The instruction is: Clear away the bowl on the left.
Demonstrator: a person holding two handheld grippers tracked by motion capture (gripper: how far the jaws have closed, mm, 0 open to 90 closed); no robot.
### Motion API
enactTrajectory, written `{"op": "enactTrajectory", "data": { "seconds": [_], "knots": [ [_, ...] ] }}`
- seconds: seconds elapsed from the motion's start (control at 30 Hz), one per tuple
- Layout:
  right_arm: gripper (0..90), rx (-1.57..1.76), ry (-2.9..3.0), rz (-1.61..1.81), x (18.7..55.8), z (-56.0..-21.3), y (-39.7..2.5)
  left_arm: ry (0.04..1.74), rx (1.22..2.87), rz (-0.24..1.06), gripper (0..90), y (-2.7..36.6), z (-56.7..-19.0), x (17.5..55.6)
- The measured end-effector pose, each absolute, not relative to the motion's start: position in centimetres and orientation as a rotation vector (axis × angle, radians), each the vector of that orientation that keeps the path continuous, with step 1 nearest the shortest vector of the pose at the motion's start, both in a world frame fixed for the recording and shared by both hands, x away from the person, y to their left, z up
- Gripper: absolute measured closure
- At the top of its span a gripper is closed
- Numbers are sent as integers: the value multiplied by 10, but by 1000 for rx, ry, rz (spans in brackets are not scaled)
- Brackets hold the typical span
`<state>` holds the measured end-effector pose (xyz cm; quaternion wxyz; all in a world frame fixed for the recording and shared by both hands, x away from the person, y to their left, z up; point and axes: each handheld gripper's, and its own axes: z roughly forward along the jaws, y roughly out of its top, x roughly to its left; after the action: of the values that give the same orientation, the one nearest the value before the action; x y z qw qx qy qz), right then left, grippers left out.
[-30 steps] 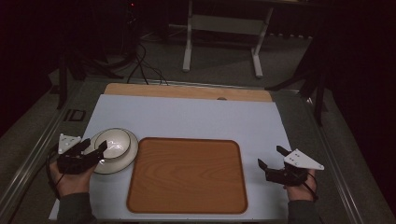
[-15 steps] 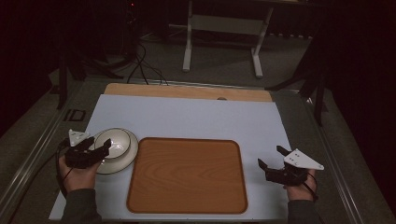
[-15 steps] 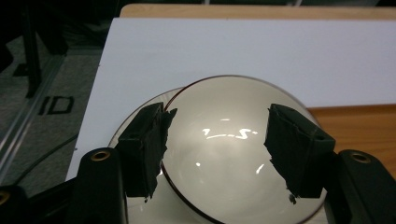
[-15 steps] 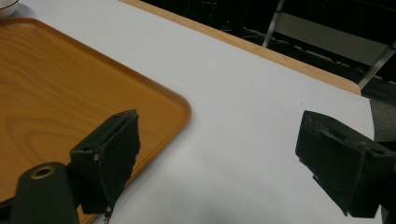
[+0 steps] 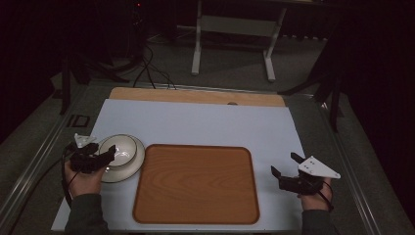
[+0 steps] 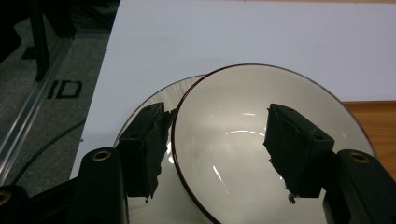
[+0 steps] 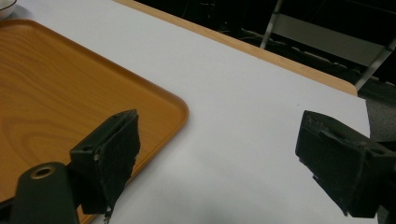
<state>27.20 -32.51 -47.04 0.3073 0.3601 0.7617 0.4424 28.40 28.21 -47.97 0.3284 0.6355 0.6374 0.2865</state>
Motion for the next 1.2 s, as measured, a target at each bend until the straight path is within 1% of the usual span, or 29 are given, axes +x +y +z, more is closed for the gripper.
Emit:
{"op": "enactTrajectory", "data": {
  "seconds": [0.37, 0.7, 1.2],
  "knots": [
    [135, 954, 2011, 1167, 272, -470, -325, 1730, 1691, 730, 417, 284, -486, 293],
    [135, 954, 2009, 1167, 272, -470, -325, 1791, 1699, 672, 503, 288, -492, 303],
    [135, 950, 2013, 1159, 272, -470, -325, 1856, 1719, 635, 628, 291, -499, 311]
  ]
}}
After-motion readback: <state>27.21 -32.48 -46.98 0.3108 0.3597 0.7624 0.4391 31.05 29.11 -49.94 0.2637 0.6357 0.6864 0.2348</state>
